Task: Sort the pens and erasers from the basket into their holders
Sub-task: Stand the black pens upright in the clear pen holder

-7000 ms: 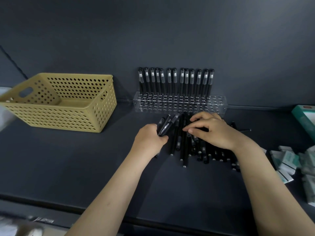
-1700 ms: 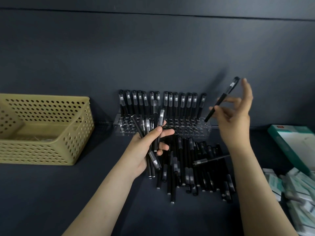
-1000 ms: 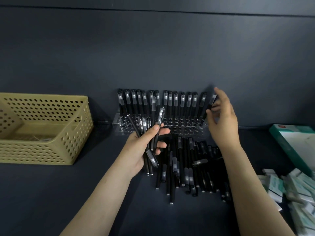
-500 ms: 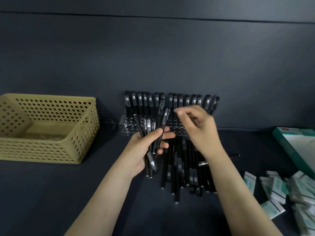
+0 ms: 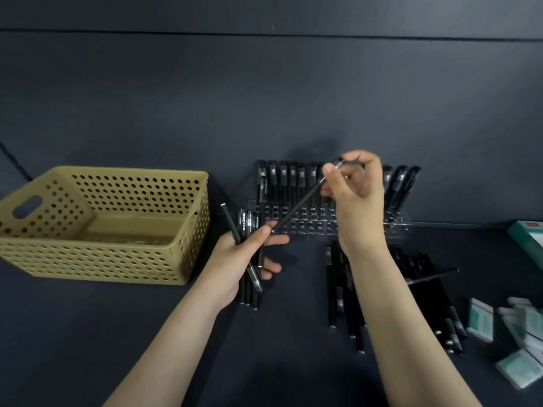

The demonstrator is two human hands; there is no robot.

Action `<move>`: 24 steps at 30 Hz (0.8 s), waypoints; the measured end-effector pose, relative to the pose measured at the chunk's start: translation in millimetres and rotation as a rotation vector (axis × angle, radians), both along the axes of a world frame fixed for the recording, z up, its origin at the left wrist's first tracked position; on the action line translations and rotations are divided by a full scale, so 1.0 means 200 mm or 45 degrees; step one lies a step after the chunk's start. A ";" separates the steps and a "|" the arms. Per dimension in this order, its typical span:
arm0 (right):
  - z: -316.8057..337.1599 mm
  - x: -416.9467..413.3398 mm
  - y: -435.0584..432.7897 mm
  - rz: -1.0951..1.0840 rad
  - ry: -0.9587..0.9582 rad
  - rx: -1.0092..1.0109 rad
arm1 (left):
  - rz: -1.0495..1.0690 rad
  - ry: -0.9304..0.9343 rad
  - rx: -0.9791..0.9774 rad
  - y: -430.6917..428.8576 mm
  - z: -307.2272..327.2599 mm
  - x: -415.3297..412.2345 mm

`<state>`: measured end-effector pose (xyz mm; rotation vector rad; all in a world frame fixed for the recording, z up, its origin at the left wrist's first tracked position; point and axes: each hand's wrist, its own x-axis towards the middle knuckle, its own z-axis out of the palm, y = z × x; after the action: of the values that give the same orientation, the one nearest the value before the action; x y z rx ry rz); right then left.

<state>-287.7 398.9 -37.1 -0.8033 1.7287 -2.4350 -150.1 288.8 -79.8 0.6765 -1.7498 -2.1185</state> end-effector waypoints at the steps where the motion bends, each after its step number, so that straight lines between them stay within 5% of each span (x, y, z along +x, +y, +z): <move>1: 0.01 0.01 -0.04 -0.057 0.057 -0.001 | 0.018 0.008 -0.025 -0.02 0.00 0.00; 8: 0.01 0.04 -0.25 -0.411 0.371 0.133 | 0.153 0.066 -0.069 -0.10 -0.03 0.02; 24: -0.05 0.03 -0.35 -0.362 0.700 0.362 | 0.305 0.210 0.097 -0.14 -0.03 -0.02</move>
<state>-282.6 328.9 -46.3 -1.3599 2.4590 -2.1634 -154.8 260.0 -86.1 0.6737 -1.4326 -2.0218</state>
